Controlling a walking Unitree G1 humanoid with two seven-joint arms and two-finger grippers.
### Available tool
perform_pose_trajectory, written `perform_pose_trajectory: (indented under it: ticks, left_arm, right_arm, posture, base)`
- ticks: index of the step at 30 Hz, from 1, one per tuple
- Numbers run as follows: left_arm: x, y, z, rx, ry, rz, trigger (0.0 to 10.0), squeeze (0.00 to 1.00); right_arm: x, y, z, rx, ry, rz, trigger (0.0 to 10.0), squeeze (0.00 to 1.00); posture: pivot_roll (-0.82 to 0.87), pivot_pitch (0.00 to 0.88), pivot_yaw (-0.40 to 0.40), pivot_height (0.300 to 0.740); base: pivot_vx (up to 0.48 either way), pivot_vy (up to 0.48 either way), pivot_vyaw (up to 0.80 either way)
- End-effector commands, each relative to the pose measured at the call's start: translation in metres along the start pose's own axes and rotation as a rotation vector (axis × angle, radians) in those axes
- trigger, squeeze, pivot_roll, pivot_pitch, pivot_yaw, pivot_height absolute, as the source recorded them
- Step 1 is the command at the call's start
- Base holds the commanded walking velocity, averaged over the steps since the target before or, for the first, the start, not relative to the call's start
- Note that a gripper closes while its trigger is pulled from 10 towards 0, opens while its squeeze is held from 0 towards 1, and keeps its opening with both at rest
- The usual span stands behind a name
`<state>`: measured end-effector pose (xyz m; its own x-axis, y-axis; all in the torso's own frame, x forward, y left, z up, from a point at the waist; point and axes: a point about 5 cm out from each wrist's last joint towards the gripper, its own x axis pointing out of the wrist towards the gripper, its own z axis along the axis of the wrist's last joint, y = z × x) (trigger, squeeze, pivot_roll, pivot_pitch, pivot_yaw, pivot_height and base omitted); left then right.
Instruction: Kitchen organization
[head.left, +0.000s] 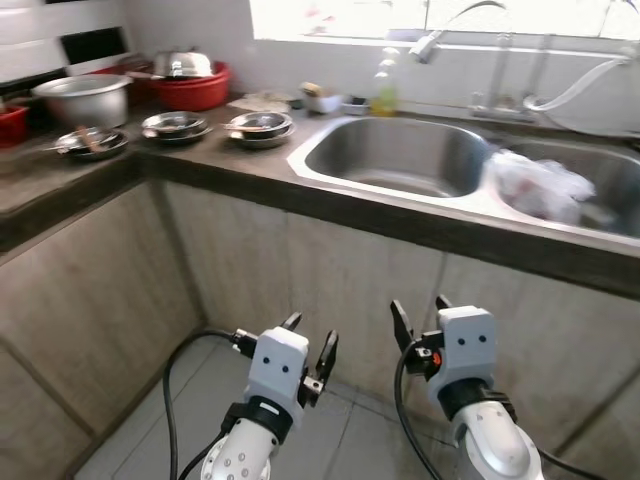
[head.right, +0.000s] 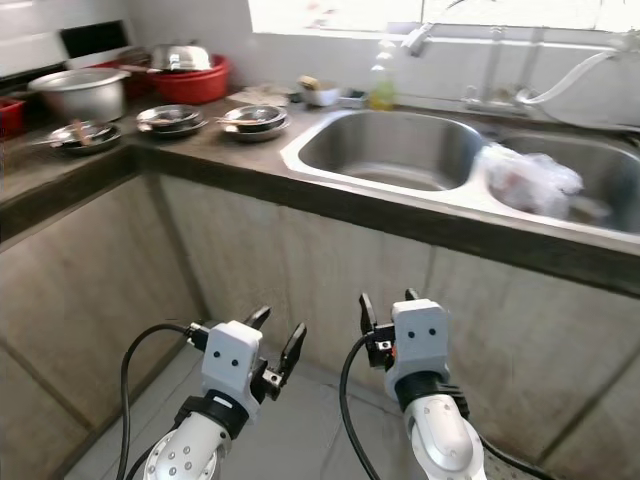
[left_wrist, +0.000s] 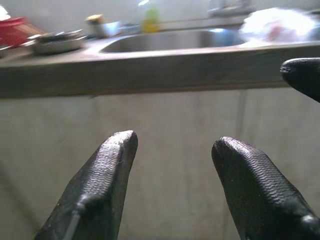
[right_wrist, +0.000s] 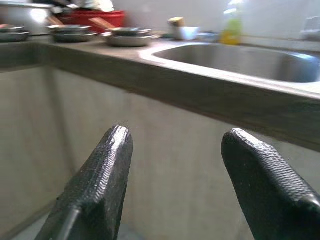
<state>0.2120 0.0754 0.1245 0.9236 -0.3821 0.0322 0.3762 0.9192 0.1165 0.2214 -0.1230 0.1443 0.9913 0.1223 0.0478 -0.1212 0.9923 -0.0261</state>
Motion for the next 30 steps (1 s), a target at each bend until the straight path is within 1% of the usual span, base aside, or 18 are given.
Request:
perform_pose_trajectory:
  ticks: [1, 30]
  left_arm:
    - [0.001, 0.0004, 0.003, 0.007, -0.006, -0.002, 10.0, 0.0]
    - [0.0034, 0.0004, 0.0039, 0.006, -0.011, 0.007, 10.0, 0.0]
  right_arm:
    - [0.0022, 0.0015, -0.0002, -0.004, -0.003, 0.006, 10.0, 0.0]
    - [0.0067, 0.0011, -0.0007, -0.014, -0.011, 0.015, 10.0, 0.0]
  posture:
    - [0.11, 0.04, 0.003, 0.74]
    - [0.11, 0.046, 0.001, 0.74]
  base:
    - [0.0, 0.0, 0.8]
    - [0.0, 0.0, 0.8]
